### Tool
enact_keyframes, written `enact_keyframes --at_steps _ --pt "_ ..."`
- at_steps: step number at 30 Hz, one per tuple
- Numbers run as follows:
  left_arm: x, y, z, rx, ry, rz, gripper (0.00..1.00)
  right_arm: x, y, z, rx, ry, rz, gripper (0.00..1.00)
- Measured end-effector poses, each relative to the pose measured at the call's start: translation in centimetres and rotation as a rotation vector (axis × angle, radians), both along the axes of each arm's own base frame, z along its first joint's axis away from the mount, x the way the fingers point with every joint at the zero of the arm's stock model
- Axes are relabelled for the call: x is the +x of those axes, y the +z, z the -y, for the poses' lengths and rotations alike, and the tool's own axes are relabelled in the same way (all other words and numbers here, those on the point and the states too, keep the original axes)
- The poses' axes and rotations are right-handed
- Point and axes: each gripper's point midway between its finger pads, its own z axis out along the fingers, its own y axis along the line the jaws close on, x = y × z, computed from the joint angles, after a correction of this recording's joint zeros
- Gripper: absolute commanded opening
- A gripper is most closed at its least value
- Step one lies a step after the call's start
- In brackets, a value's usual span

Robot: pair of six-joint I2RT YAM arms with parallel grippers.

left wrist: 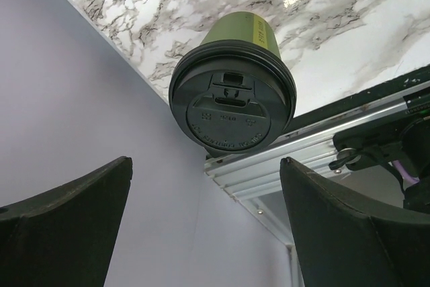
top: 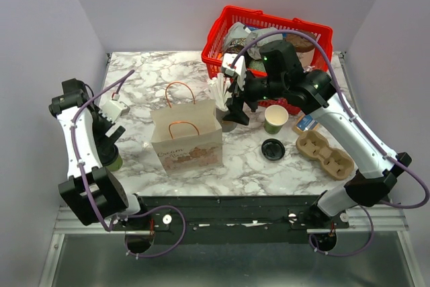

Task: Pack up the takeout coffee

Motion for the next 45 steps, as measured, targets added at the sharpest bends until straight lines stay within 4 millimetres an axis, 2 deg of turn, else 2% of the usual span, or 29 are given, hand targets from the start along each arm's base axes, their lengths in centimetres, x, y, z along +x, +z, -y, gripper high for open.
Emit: enact_keyframes --at_steps 16,25,45 --pt "0.3 -2.5 0.1 -0.058 -0.029 -0.088 0.99 0.0 0.0 0.0 0.001 -0.002 -0.003 1.00" --pt "-1.1 -4.1 0.8 -0.086 -0.029 -0.148 0.99 0.0 0.0 0.0 0.001 -0.002 -0.003 1.00" --pt "-0.9 -4.1 0.8 -0.091 -0.028 -0.145 0.99 0.0 0.0 0.0 0.001 -0.002 -0.003 1.00"
